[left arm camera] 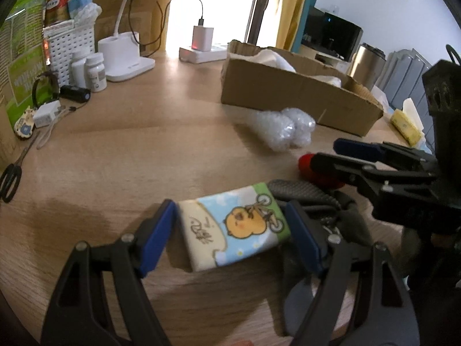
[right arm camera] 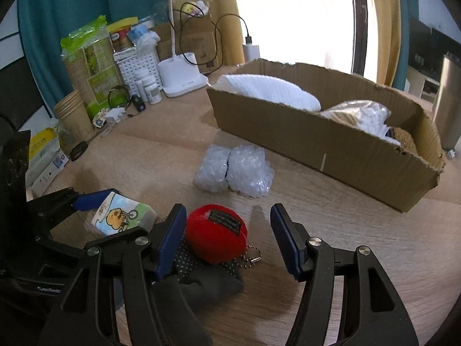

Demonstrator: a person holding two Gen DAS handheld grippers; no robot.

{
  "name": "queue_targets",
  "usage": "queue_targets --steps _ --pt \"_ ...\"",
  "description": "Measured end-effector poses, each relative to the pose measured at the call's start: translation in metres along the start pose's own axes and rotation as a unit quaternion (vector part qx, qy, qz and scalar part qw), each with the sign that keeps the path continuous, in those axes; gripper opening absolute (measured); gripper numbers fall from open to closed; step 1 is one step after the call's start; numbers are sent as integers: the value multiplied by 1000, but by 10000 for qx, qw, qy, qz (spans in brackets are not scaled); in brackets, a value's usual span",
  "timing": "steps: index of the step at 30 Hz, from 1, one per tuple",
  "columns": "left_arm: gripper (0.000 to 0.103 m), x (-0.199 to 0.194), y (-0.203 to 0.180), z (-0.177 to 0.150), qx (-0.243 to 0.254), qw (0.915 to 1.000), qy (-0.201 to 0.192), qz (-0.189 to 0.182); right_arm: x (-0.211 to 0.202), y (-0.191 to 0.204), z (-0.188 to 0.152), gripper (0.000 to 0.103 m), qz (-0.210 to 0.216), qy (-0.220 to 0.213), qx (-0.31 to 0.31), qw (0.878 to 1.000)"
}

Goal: Organize soft objects
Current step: 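Grasp the red ball keychain with the right tool while the left tool grasps the cartoon tissue pack, then carry the red ball and tissue pack over the box with both tools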

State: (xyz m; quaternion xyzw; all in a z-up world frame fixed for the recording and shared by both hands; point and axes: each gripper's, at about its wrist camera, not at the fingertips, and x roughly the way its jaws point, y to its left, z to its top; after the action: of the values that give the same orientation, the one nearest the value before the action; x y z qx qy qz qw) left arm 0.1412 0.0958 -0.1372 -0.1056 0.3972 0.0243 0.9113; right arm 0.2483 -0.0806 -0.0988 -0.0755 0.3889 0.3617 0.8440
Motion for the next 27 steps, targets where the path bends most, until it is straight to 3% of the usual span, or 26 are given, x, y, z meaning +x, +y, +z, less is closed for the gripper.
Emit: queue_targets --steps 5,8,27 --pt "77 -1 2 0 -81 10000 -14 45 3 -2 -4 63 75 107 19 9999" --pt "76 -2 4 -1 -163 9999 -45 23 5 -1 -5 49 15 178 -10 9998" --pt "76 -27 -8 18 -181 9983 -475 -276 -35 -15 8 47 -66 -439 -17 9990"
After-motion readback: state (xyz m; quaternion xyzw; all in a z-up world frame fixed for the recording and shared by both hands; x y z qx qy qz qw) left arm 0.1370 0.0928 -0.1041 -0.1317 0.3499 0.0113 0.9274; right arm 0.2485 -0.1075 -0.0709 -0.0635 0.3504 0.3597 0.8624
